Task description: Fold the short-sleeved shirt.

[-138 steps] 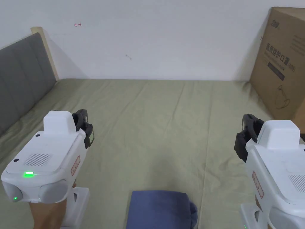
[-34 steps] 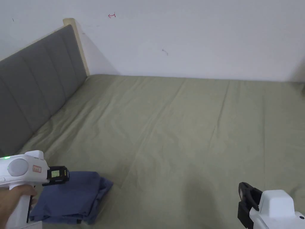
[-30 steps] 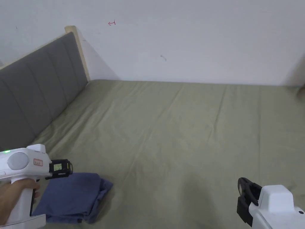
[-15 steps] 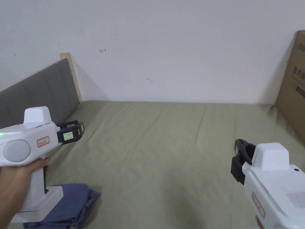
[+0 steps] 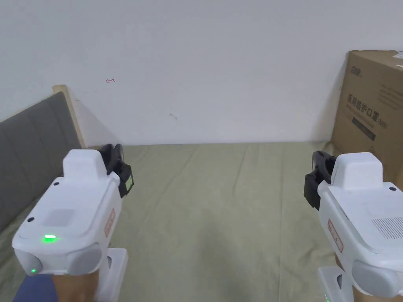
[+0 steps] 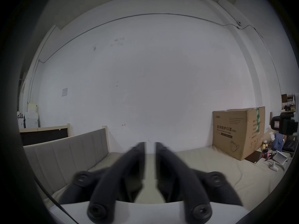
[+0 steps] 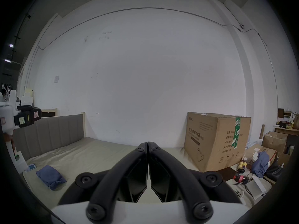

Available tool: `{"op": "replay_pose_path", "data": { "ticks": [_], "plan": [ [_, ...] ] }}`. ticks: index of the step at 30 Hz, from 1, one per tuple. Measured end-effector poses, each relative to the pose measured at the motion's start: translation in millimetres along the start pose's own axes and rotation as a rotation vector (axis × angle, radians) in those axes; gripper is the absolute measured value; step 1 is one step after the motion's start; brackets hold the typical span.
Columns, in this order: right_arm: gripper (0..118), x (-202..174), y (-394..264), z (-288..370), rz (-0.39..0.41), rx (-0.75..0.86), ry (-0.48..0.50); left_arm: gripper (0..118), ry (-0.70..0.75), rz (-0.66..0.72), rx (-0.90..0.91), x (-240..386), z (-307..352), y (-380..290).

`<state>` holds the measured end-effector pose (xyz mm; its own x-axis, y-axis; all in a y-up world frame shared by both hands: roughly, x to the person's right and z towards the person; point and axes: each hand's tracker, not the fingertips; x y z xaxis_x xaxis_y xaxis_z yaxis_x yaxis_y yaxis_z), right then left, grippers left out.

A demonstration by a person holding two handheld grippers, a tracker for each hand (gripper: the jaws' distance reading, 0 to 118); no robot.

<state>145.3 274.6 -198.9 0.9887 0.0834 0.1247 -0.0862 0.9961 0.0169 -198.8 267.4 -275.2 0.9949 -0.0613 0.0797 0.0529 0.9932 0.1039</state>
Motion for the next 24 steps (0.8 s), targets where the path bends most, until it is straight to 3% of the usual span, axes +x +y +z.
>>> {"op": "replay_pose_path", "data": {
  "ticks": [8,24],
  "plan": [
    [0,6,-2,8,0.032,0.016,-0.038,0,-0.073,0.001,-0.033,36,2,-16],
    [0,16,-5,12,0.021,0.011,-0.06,0,-0.103,-0.003,-0.062,53,1,-24]
  ]
}}
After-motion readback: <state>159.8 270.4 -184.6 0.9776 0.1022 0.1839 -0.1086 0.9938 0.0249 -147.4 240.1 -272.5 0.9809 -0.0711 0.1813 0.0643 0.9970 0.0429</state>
